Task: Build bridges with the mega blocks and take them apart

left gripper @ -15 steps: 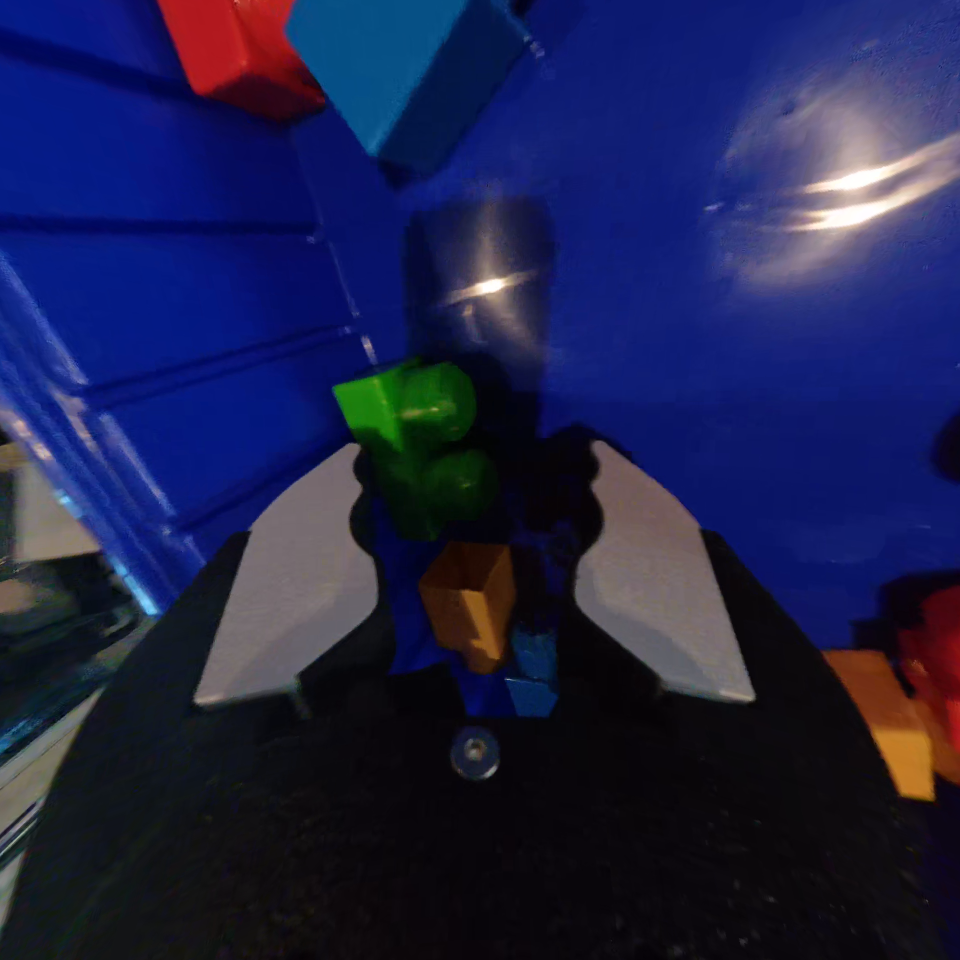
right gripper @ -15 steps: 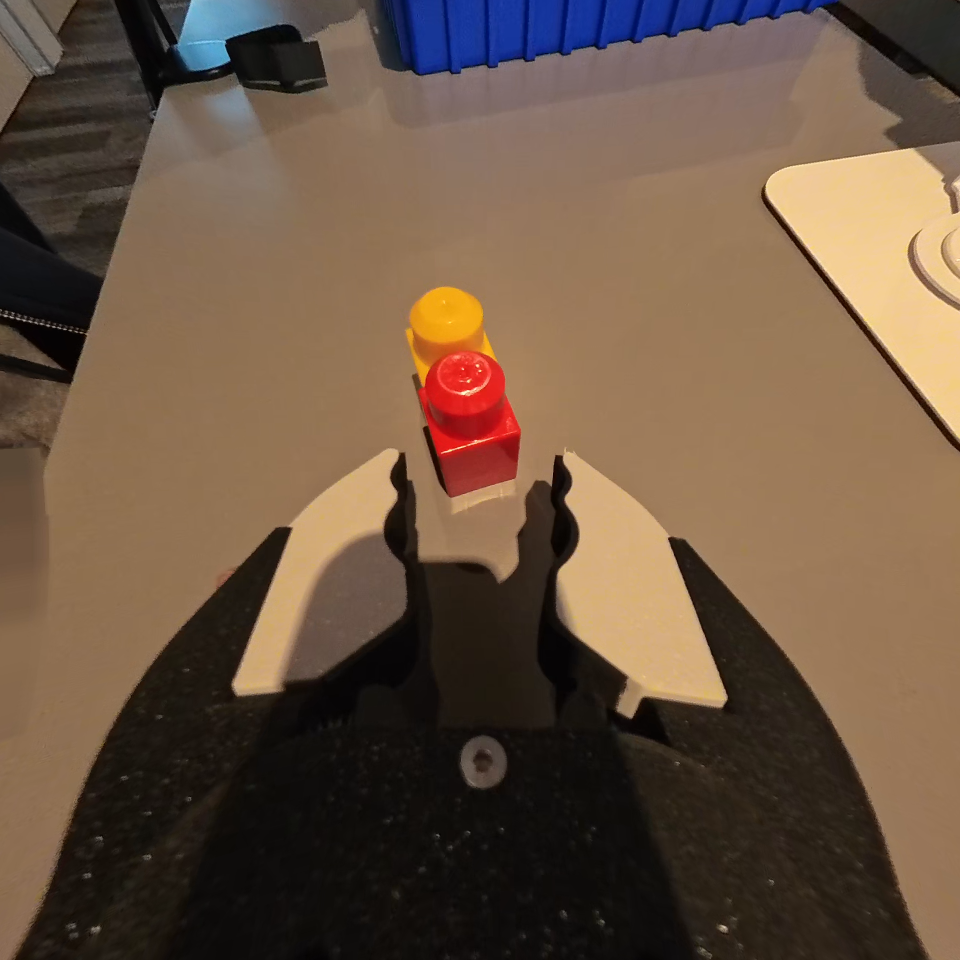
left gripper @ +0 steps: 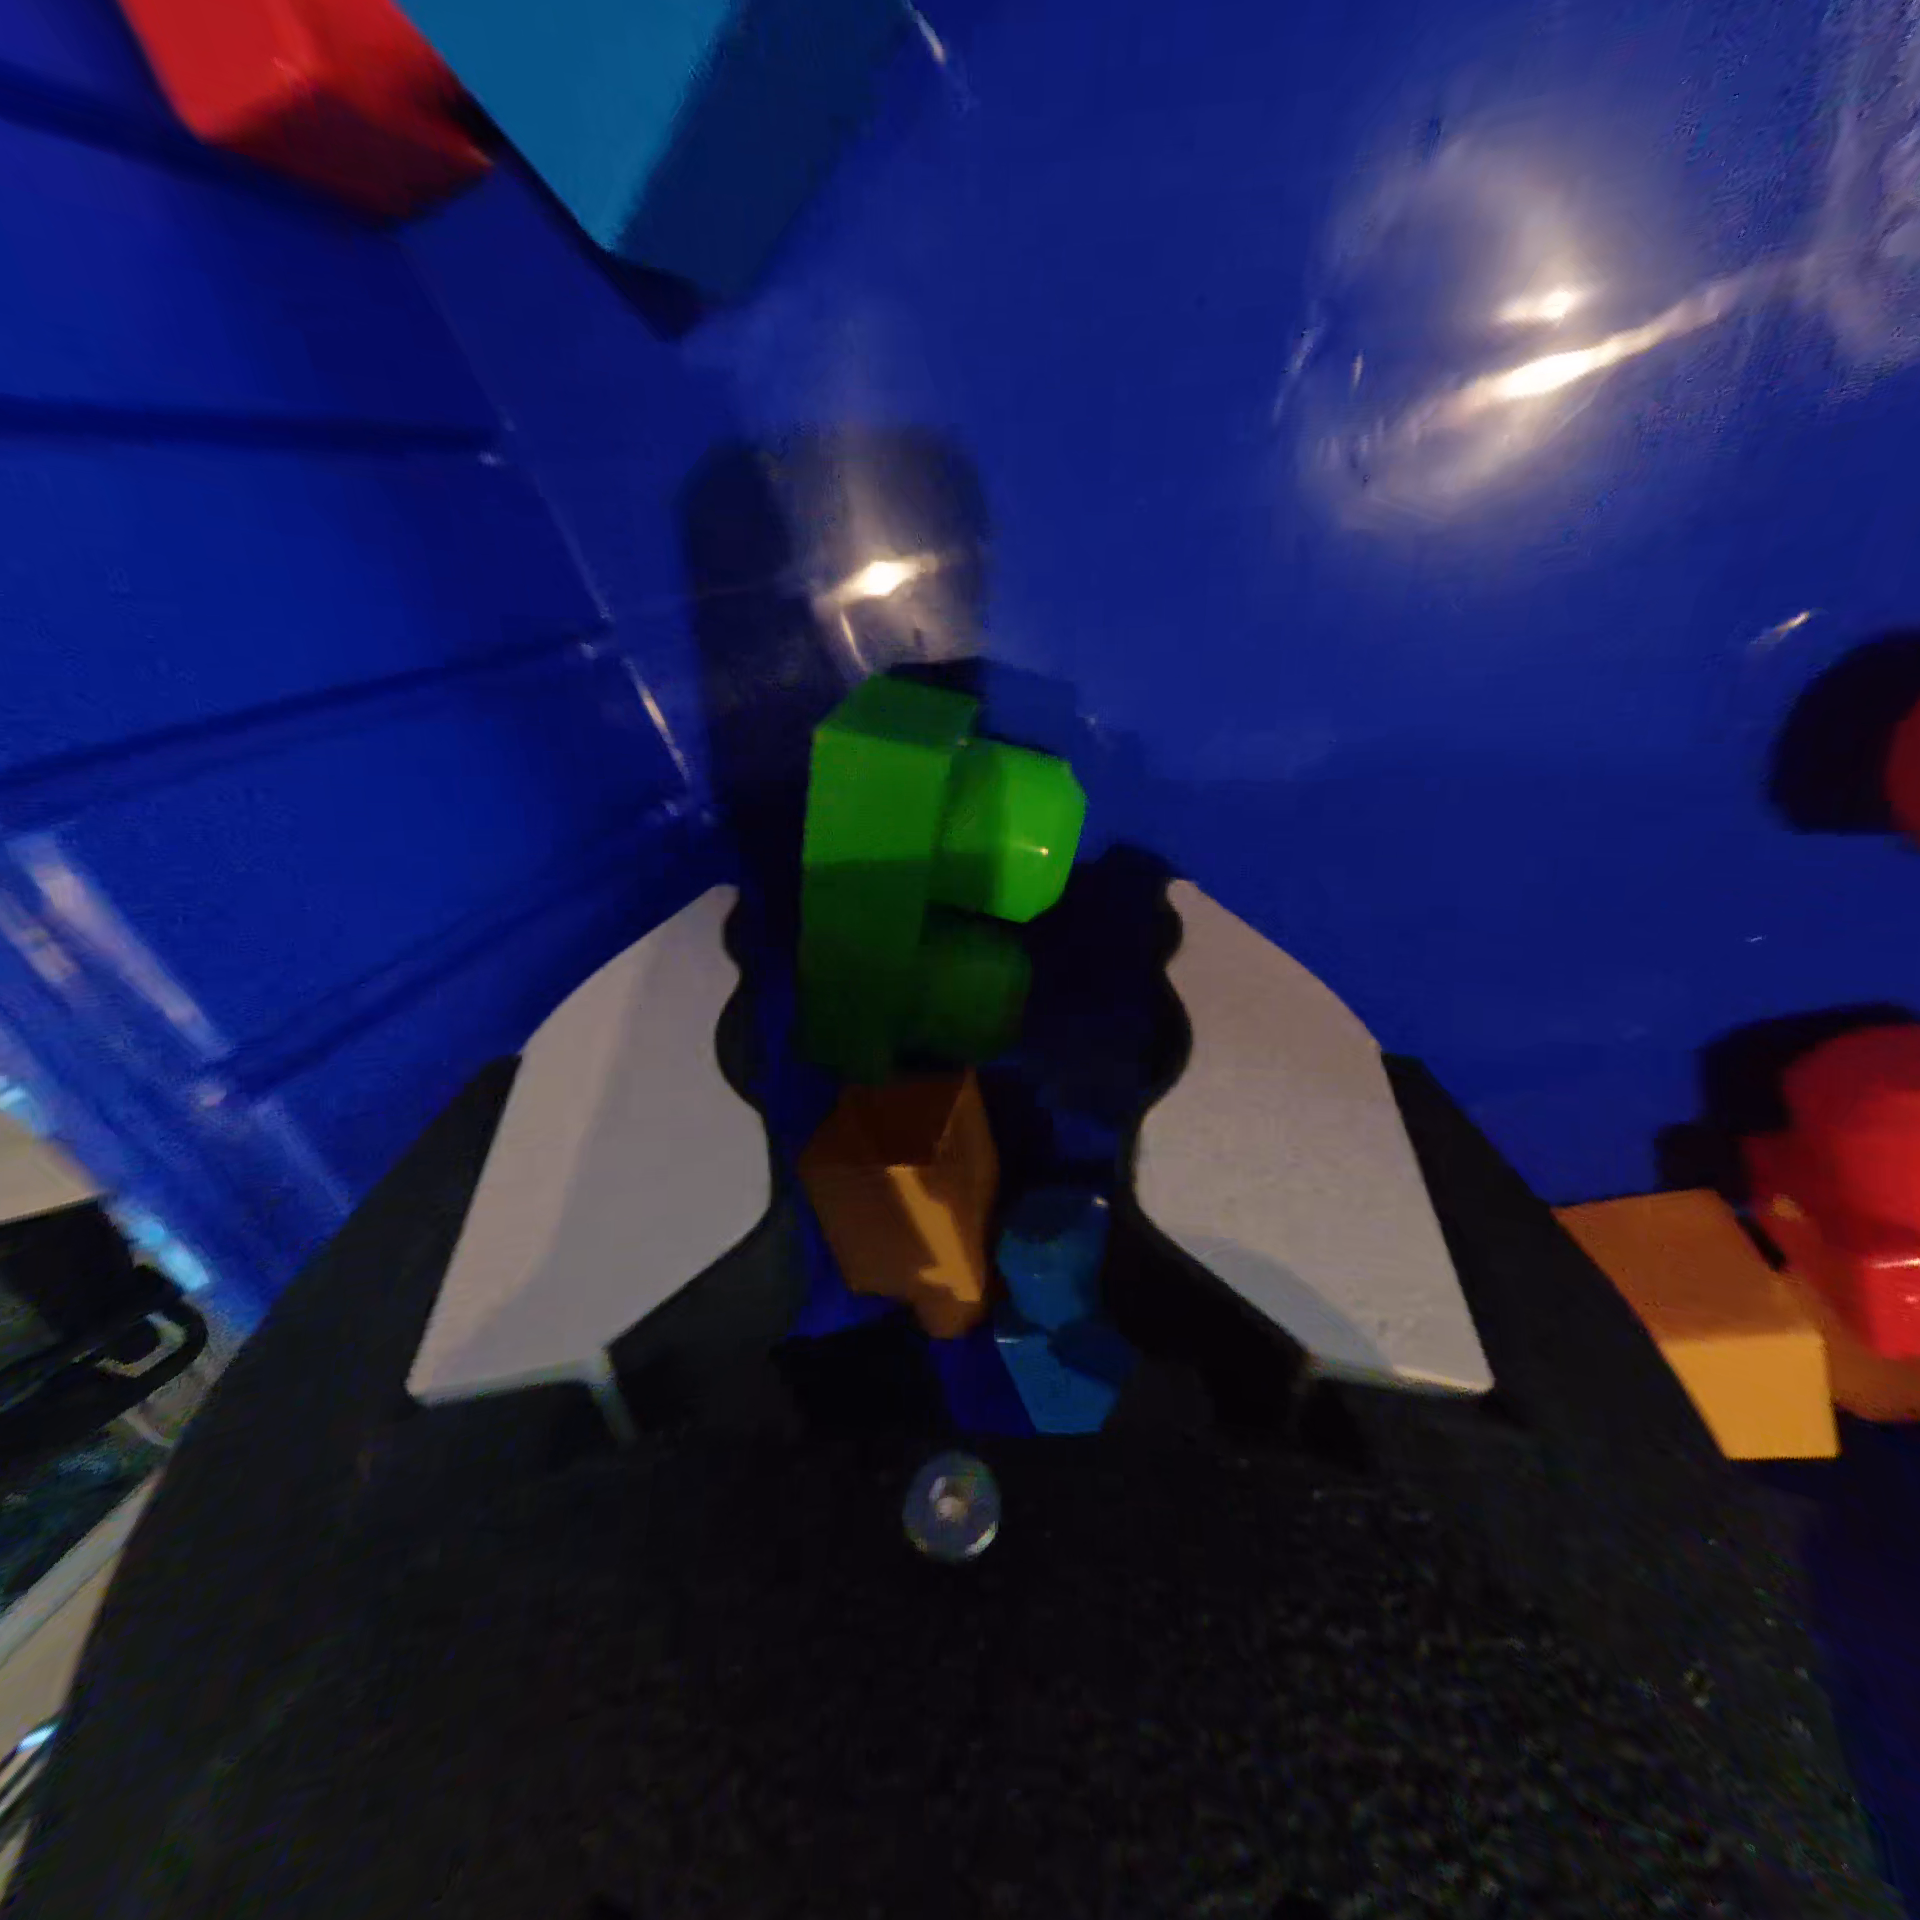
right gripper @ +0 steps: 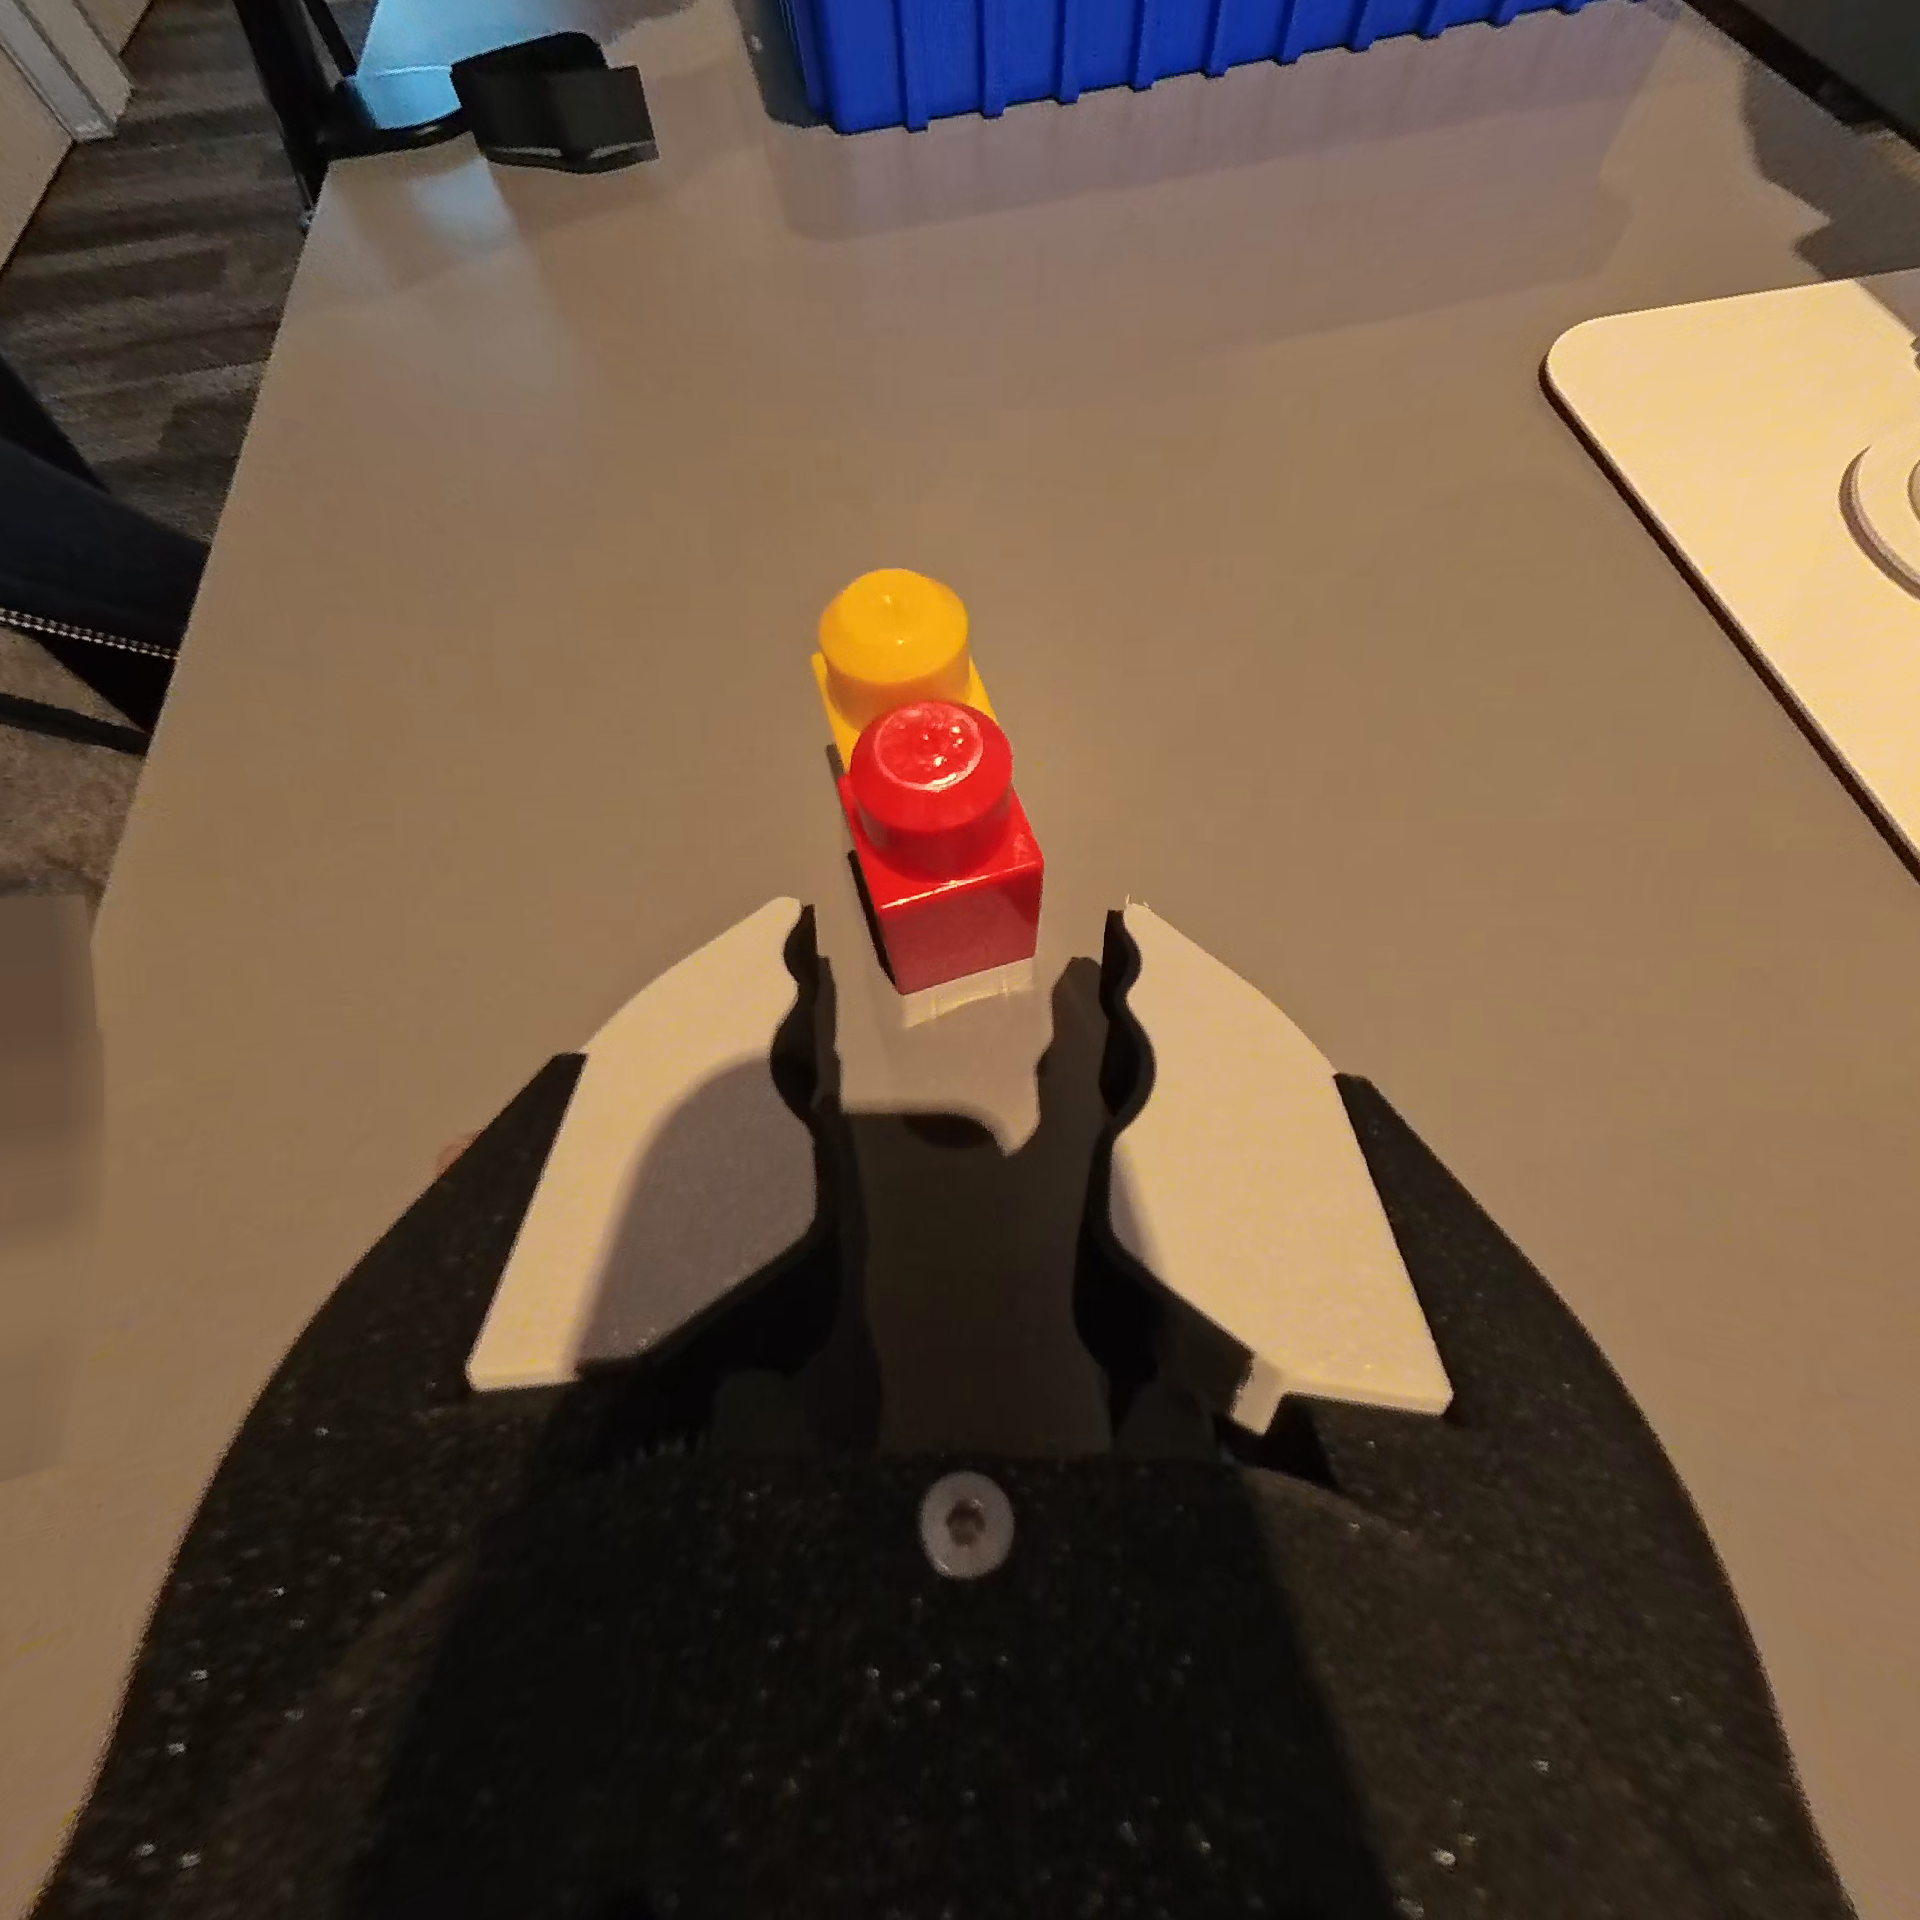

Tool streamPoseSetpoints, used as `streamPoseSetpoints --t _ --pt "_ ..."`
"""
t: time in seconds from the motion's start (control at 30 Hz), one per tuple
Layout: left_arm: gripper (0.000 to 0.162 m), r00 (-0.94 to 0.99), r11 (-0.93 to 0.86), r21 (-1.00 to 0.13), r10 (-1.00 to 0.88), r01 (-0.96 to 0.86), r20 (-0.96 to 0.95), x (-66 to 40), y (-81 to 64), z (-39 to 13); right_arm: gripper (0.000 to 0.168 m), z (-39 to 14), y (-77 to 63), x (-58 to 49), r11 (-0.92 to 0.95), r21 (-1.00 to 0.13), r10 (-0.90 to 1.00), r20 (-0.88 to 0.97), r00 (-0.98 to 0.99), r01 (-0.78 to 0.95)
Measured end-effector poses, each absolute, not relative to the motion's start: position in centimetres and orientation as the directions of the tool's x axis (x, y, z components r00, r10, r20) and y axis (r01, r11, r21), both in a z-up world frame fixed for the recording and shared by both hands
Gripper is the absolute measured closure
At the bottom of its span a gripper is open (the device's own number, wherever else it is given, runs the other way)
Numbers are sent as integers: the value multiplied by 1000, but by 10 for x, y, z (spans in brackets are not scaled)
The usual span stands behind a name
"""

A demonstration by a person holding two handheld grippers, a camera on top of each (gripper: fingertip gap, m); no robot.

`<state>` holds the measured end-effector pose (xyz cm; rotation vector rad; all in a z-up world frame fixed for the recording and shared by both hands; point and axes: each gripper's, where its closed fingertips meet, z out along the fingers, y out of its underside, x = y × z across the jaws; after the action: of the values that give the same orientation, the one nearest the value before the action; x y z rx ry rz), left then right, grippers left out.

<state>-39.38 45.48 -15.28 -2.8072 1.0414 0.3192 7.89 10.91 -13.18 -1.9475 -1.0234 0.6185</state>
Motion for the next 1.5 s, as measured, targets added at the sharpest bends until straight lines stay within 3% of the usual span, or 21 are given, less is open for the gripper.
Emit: streamPoseSetpoints --t 0.07,0.2,0.3,0.4,0.5,0.6,0.73,0.8,0.93,1.03,1.23,1.5 --pt "110 748 -749 -91 -630 -656 -212 -387 458 -155 115 -132 109 79 -322 -845 837 -43 546 426" --pt "113 736 -741 -49 -653 -669 -178 -385 448 -153 115 -130 109 79 -316 -849 837 -40 545 423" --pt "113 737 -726 -132 -670 -675 -88 -359 441 -143 115 -128 110 80 -301 -858 834 -25 552 415" --pt "113 699 -659 -289 -714 -695 -52 -315 435 -111 115 -122 111 82 -276 -875 828 -7 561 397" --pt "113 604 -513 -531 -797 -675 3 -241 413 -55 114 -115 115 85 -226 -892 816 47 577 391" --pt "113 385 -311 -729 -920 -610 70 -152 355 3 112 -98 122 89 -123 -911 783 154 603 393" --pt "113 138 -167 -943 -982 -288 131 -46 271 63 109 -60 127 92 38 -942 693 265 670 333" --pt "113 3 -188 -981 -982 -44 188 -3 231 78 109 -43 128 97 108 -943 628 310 714 314" --pt "113 -178 -414 -866 -909 281 377 55 188 65 108 -21 130 113 209 -933 475 359 803 293" --pt "113 -345 -634 -711 -769 304 538 75 168 58 109 -8 130 124 274 -908 359 403 842 318" --pt "113 -465 -872 -448 -485 196 741 94 164 33 110 4 132 120 352 -795 141 567 812 494" --pt "113 -465 -871 -470 -479 145 744 98 146 33 110 6 139 99 362 -750 86 618 781 554"
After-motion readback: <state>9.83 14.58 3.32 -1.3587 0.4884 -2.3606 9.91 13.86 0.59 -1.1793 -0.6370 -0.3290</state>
